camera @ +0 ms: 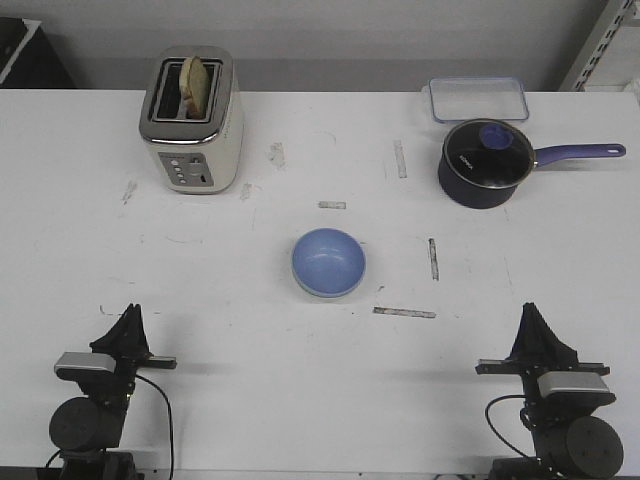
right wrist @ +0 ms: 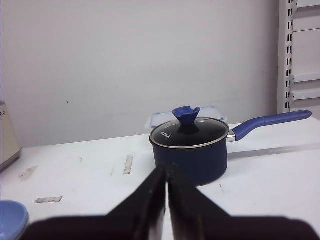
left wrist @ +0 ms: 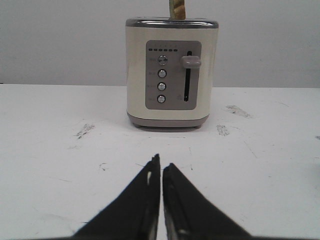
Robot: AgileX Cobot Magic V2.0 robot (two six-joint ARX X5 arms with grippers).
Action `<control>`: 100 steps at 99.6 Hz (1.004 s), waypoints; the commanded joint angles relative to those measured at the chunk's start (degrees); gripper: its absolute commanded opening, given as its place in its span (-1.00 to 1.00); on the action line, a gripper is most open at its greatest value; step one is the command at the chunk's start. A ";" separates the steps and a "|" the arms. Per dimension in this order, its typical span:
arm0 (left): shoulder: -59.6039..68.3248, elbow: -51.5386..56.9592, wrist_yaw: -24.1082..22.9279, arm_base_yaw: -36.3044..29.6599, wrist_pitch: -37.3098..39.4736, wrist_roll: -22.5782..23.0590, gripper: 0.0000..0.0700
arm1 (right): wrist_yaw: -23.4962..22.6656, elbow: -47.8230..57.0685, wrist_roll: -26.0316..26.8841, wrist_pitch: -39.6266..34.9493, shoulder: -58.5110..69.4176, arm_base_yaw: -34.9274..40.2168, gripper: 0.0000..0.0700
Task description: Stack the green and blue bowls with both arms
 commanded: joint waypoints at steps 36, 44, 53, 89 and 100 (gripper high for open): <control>-0.11 -1.25 0.04 0.04 0.81 0.50 -1.00 | 0.00 0.24 0.70 0.59 -0.31 0.04 -0.99; -0.11 -1.25 0.04 0.04 0.81 0.50 -1.00 | 0.00 -0.44 0.42 1.46 -0.55 0.04 -0.99; -0.11 -1.25 0.04 0.04 0.85 0.50 -1.00 | -0.02 -2.32 -1.53 1.25 -1.42 0.04 -0.99; -0.11 -1.25 0.04 0.07 0.92 0.50 -1.00 | -0.11 -16.22 -7.39 12.57 -3.21 0.04 -0.99; -0.11 -1.25 0.04 0.07 0.90 0.50 -1.00 | -0.28 -18.10 -7.23 13.75 -3.21 0.04 -0.99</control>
